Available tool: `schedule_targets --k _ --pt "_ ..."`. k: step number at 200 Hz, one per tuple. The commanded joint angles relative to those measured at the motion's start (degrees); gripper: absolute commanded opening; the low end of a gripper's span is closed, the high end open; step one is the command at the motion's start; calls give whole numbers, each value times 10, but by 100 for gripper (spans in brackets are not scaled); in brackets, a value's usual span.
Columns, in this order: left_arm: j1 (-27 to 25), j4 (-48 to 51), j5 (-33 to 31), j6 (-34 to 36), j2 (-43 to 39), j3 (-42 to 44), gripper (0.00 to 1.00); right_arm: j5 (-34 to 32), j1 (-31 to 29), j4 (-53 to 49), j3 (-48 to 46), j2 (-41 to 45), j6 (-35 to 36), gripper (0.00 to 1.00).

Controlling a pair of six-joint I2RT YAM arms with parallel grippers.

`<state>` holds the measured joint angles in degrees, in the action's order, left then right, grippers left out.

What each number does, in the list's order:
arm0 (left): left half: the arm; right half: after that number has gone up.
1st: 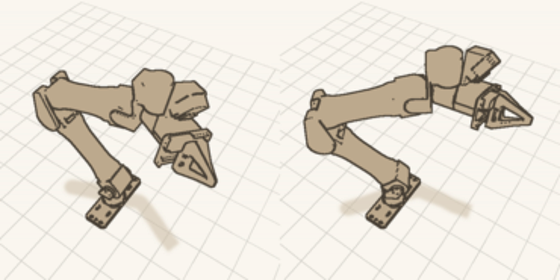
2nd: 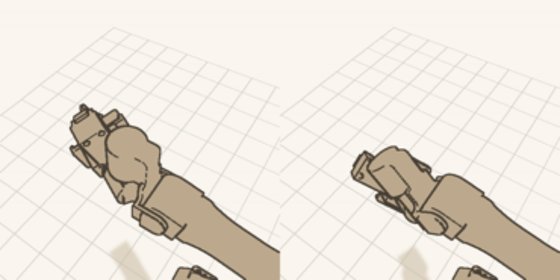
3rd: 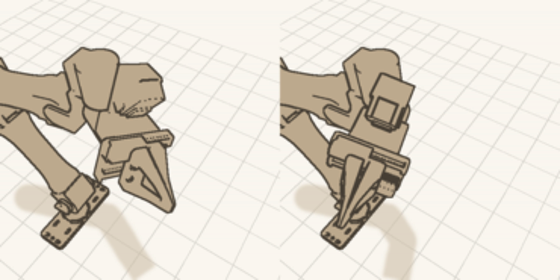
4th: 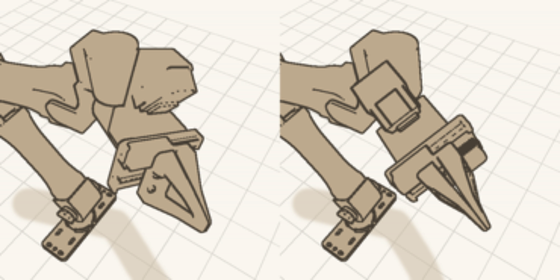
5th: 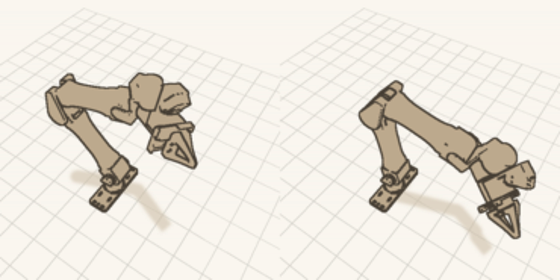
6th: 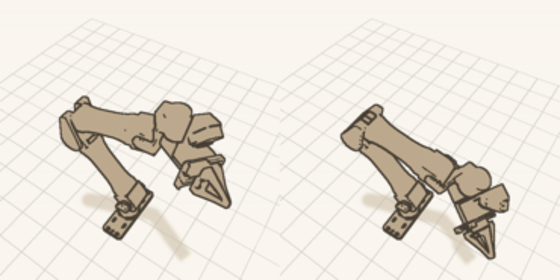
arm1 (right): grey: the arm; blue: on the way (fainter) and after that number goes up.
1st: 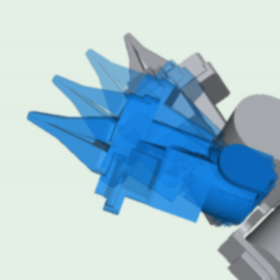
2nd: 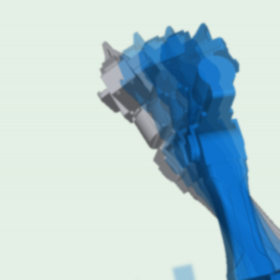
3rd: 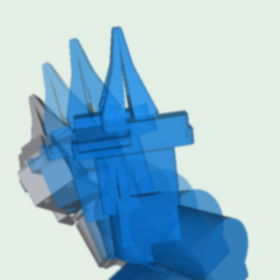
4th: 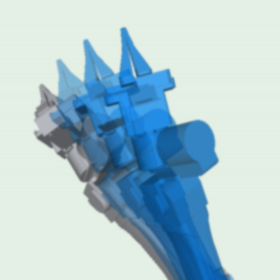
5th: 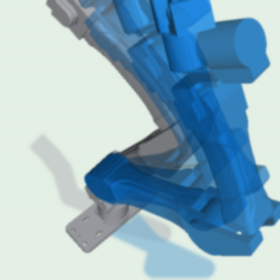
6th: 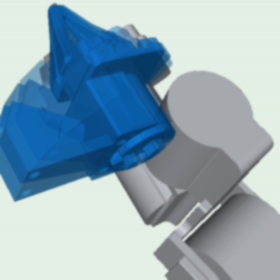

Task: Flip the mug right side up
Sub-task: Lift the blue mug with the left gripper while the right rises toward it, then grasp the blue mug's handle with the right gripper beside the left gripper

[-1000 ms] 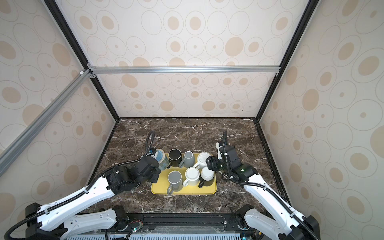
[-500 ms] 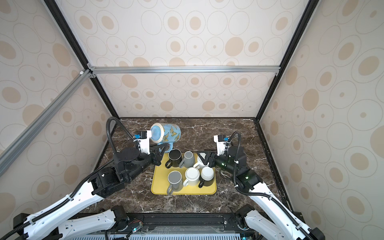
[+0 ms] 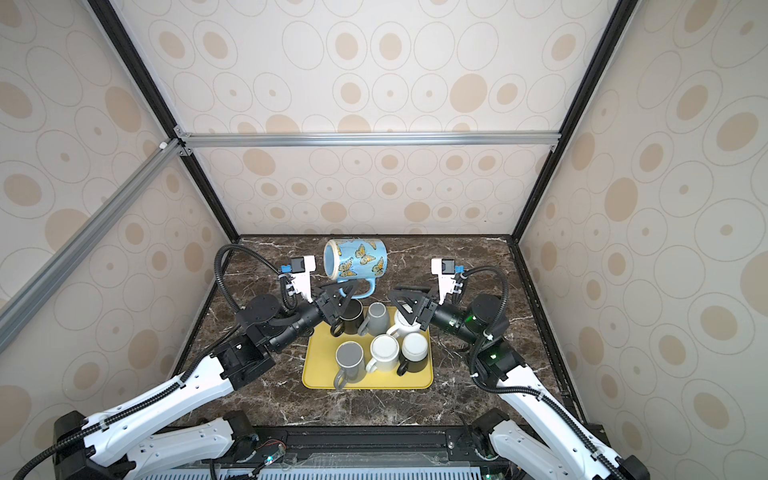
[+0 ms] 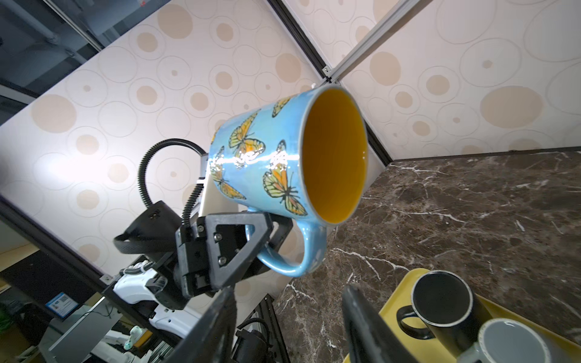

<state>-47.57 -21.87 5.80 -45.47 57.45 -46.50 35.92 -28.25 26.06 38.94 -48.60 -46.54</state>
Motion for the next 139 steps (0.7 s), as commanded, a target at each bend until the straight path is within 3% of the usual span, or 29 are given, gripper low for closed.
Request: schedule_targets --k 1,139 --pt "13 -172 53 -45 -8 -5 0 36 -4 63 1 -11 -39 53" --pt "35 -305 126 -124 60 15 0 42 -4 69 19 -54 -85 49"
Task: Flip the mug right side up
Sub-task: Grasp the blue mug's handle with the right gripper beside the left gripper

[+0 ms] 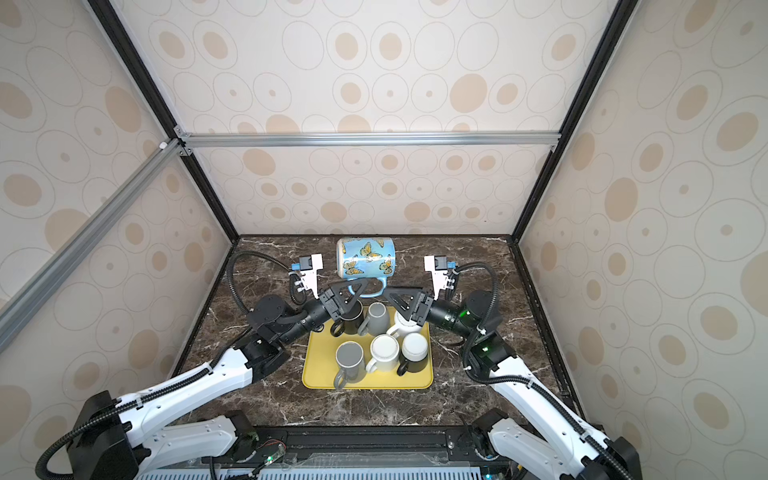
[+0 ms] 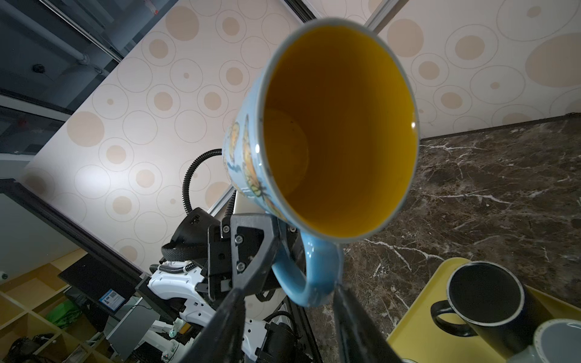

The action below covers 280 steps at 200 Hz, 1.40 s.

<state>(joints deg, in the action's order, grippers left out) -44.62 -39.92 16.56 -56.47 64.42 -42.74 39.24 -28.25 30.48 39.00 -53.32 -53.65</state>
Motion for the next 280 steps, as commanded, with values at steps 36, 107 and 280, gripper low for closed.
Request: schedule_targets --k 36,107,280 --pt "8 -140 23 -22 -5 -17 0 6 -4 26 25 -17 -15 49" --pt "8 -207 52 -60 33 -11 0 24 -4 133 27 -67 -84 46" --pt "9 -236 70 -77 80 -16 0 24 -4 141 37 -92 -98 14"
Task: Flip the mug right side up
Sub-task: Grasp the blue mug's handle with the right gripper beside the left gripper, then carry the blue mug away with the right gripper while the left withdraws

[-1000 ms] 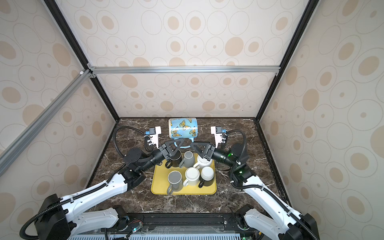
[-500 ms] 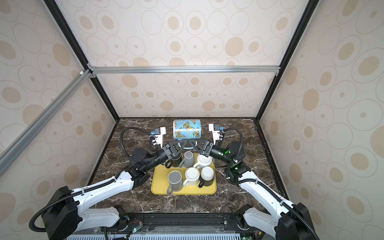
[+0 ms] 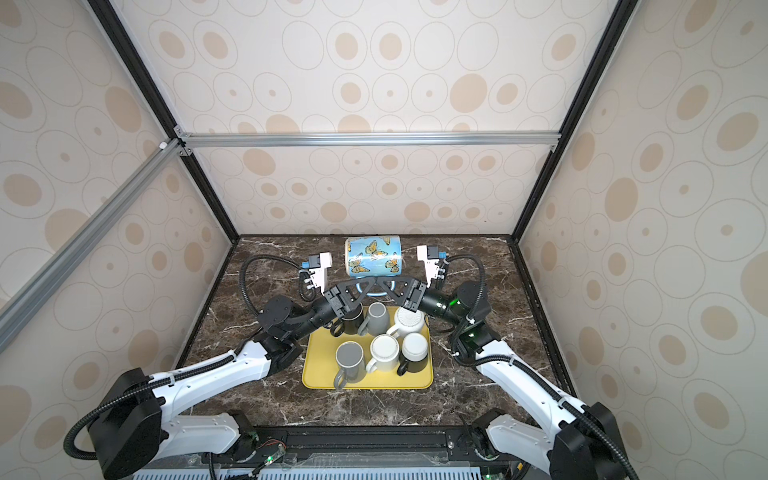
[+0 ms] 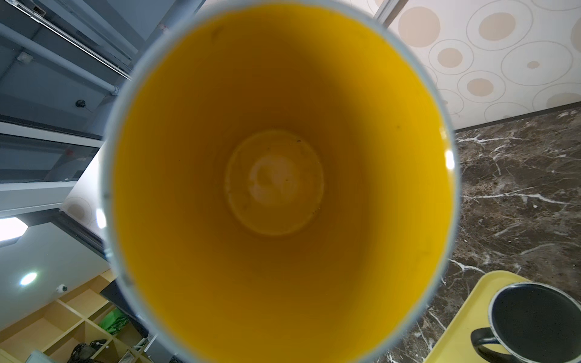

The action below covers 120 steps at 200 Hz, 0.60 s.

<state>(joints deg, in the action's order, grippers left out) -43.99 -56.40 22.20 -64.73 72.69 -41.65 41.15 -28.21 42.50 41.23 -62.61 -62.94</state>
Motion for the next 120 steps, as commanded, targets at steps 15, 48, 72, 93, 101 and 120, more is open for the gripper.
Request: schedule_targets --k 15,48,72,93,101,120 --pt "4 -53 11 14 -4 -28 0 -1 -4 4 15 5 2 3" --pt "29 49 -13 46 -31 -29 71 -32 -3 -50 19 17 43 0" --pt "54 151 -39 80 -62 -26 100 -53 3 -103 41 26 81 0" --pt "75 247 -67 120 -97 -22 100 -74 10 -160 67 29 117 0" --pt "81 286 -86 144 -115 -24 100 -79 12 -177 76 29 133 0" --pt "86 414 -167 214 -156 -41 100 -123 18 -268 111 29 182 0"
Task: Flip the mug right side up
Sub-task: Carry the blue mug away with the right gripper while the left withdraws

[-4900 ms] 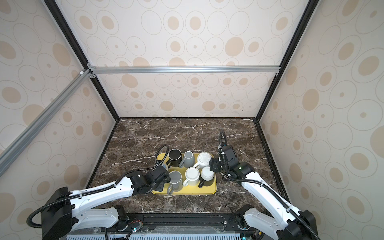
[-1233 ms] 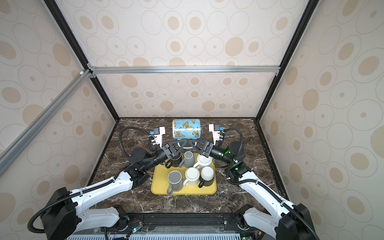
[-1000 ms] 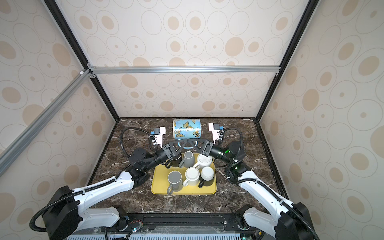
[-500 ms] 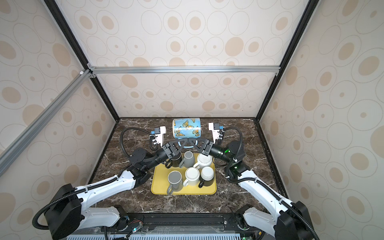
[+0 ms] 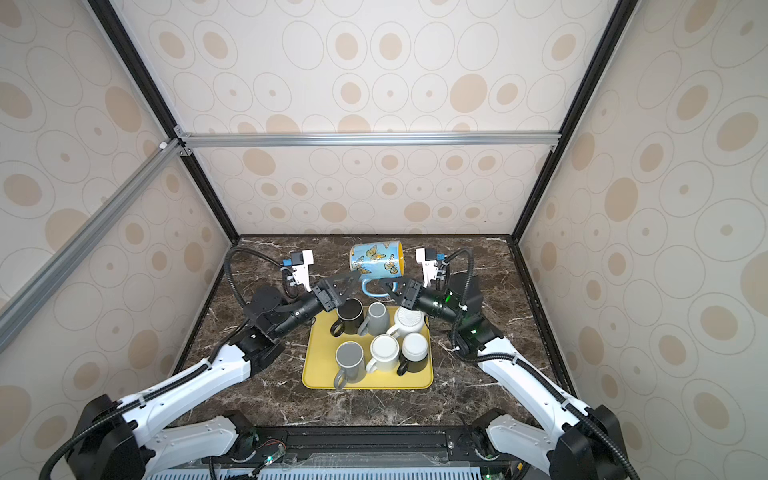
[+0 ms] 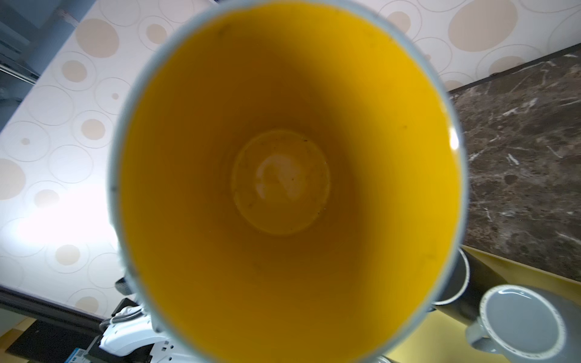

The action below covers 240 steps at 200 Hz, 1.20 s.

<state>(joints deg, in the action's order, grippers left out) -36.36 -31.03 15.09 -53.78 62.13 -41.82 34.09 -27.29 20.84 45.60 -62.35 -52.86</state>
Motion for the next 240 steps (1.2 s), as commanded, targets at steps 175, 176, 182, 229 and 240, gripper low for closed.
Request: schedule_targets --k 175,176,182,229,240 --pt "13 278 -213 220 -84 -17 97 -454 49 -500 384 -188 353 0" --pt "12 277 -213 219 -84 -17 98 -454 50 -499 384 -189 353 0" --pt "13 275 -213 219 -84 -16 98 -452 55 -497 383 -196 351 0" --pt "13 267 -213 219 -76 -7 97 -457 97 -483 381 -264 353 0" --pt "12 266 -213 220 -73 -6 97 -458 107 -479 383 -283 352 0"
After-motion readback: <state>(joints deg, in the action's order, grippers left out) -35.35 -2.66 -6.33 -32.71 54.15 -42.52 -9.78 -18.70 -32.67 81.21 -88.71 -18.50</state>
